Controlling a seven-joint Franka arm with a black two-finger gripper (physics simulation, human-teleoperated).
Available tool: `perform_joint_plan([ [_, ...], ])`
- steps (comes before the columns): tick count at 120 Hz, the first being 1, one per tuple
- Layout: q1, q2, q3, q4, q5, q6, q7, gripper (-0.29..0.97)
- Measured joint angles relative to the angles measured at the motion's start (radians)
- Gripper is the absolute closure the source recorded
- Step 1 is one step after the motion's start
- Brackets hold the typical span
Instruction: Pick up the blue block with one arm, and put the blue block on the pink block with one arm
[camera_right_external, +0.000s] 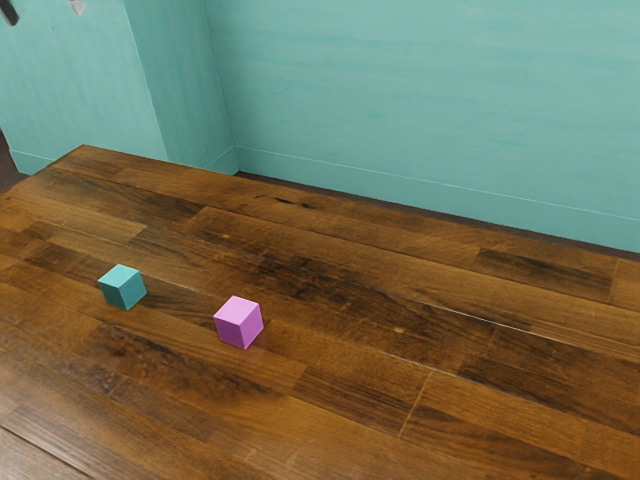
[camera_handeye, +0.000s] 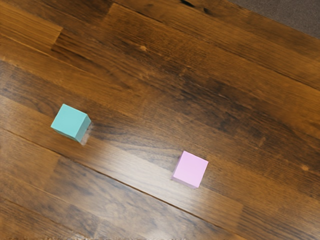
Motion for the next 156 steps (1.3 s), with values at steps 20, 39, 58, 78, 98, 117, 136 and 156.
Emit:
perform_joint_plan([
  [20,-0.002,-0.168,-0.041,-0.336,0.031,0.042,-0.003,0.00],
  [39,-0.200,-0.414,0.128,-0.862,0.008,0.293,-0.027,0.00],
  [58,-0.399,-0.642,0.358,-1.250,0.023,0.443,-0.048,0.00],
  [78,-0.416,-0.641,0.502,-1.339,0.194,0.497,-0.040,0.00],
  [98,-0.474,-0.509,0.639,-1.369,0.296,0.630,0.027,0.00],
  [117,-0.481,-0.321,0.655,-1.374,0.333,0.881,0.146,0.00],
  [136,-0.482,-0.179,0.705,-1.366,0.337,1.099,0.252,0.00],
  [156,-0.481,-0.032,0.735,-1.248,0.248,1.176,0.339,0.00],
])
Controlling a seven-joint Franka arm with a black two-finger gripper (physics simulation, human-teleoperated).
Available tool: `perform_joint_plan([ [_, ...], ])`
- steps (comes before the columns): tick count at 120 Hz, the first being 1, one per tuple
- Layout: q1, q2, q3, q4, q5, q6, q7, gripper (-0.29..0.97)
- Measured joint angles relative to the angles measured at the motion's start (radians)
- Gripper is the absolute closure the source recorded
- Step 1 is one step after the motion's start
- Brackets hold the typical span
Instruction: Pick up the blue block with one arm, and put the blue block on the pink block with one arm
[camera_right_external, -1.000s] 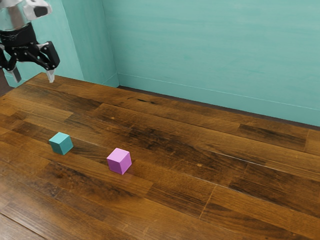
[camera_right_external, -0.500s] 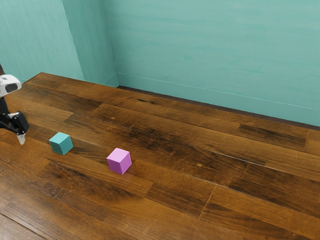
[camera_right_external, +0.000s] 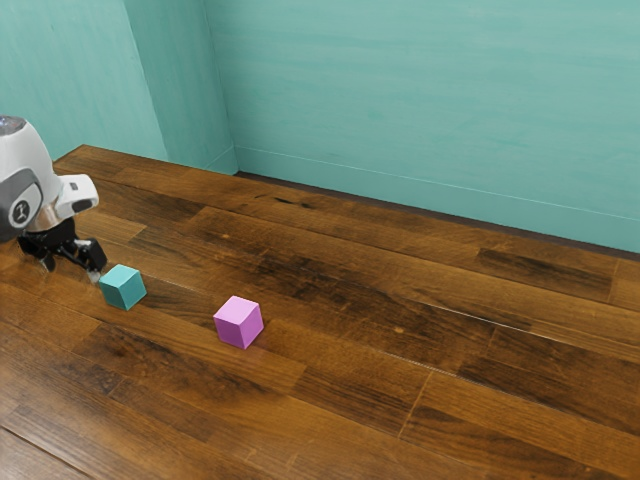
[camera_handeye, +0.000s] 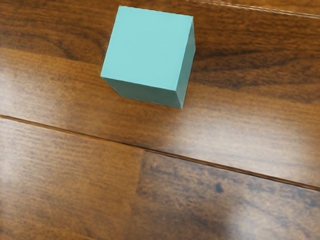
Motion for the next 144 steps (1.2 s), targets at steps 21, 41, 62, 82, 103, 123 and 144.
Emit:
perform_joint_plan([
  [21,0.004,0.138,-0.002,0.152,-0.123,-0.102,0.070,0.00],
  [41,-0.002,0.198,-0.007,0.184,-0.249,-0.182,0.160,0.00],
  [62,0.005,0.263,-0.008,0.234,-0.289,-0.212,0.270,0.00],
  [82,0.014,0.345,-0.014,0.289,-0.313,-0.224,0.357,0.00],
  [103,0.113,0.398,-0.116,0.349,-0.329,-0.231,0.427,0.00],
  [123,0.173,0.439,-0.161,0.410,-0.335,-0.242,0.477,0.00],
  [144,0.208,0.482,-0.196,0.459,-0.340,-0.252,0.517,0.00],
])
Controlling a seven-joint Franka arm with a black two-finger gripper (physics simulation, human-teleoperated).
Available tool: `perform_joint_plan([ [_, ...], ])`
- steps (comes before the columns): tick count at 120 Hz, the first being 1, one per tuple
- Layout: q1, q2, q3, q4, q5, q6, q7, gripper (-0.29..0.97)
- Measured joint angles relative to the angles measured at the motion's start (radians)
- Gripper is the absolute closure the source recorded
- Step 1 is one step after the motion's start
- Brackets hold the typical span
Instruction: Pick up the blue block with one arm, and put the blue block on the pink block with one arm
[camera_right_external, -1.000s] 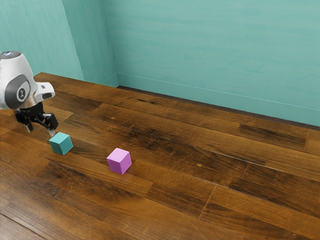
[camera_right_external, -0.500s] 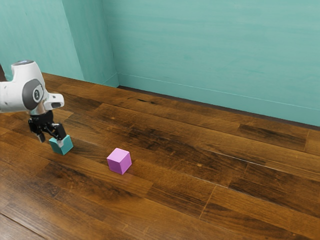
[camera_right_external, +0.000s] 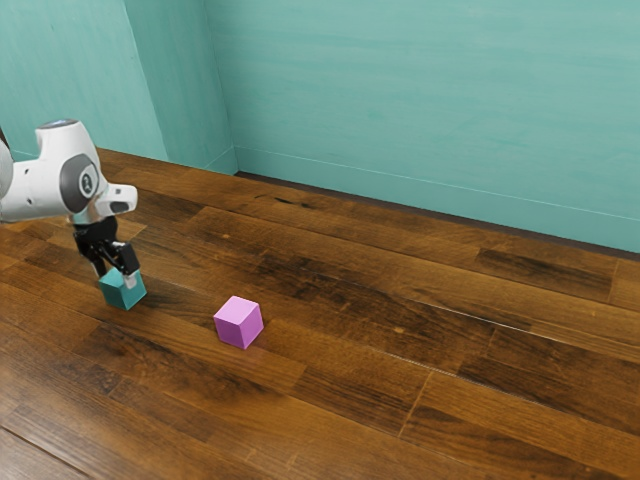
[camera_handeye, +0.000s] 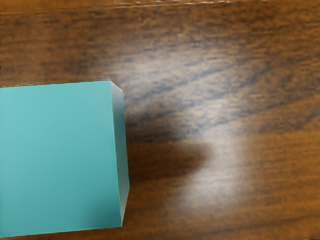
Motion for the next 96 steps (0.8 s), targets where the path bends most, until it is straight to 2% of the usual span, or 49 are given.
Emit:
perform_joint_plan([
  [44,0.101,0.097,-0.073,0.125,-0.001,-0.021,0.061,0.00],
  [96,0.139,0.135,-0.105,0.178,0.002,-0.039,0.101,0.00],
])
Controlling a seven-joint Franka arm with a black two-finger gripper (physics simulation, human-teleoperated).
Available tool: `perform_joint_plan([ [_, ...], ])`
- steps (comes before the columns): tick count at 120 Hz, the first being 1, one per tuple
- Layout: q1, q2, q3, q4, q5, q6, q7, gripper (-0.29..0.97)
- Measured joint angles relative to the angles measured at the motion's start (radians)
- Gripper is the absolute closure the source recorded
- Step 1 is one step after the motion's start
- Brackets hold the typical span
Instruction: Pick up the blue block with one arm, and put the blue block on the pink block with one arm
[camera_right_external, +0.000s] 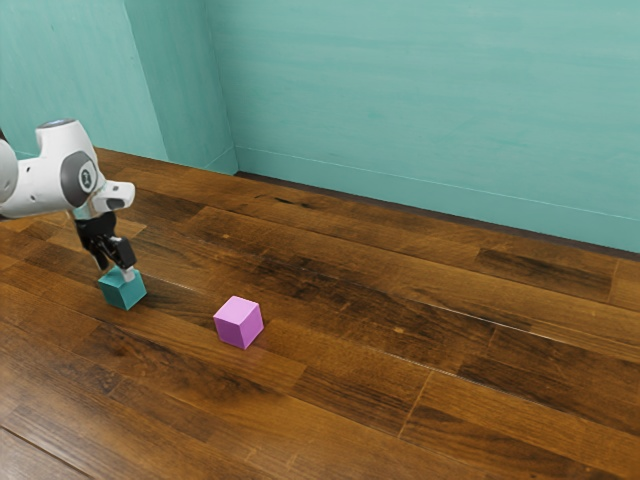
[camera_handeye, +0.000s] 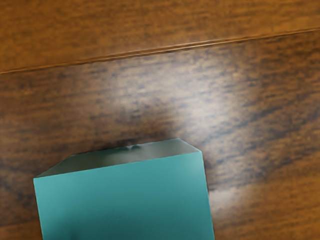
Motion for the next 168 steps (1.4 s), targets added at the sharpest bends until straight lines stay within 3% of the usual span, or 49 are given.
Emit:
perform_joint_plan([
  [168,0.052,0.097,-0.046,0.093,0.002,-0.002,0.056,0.00],
])
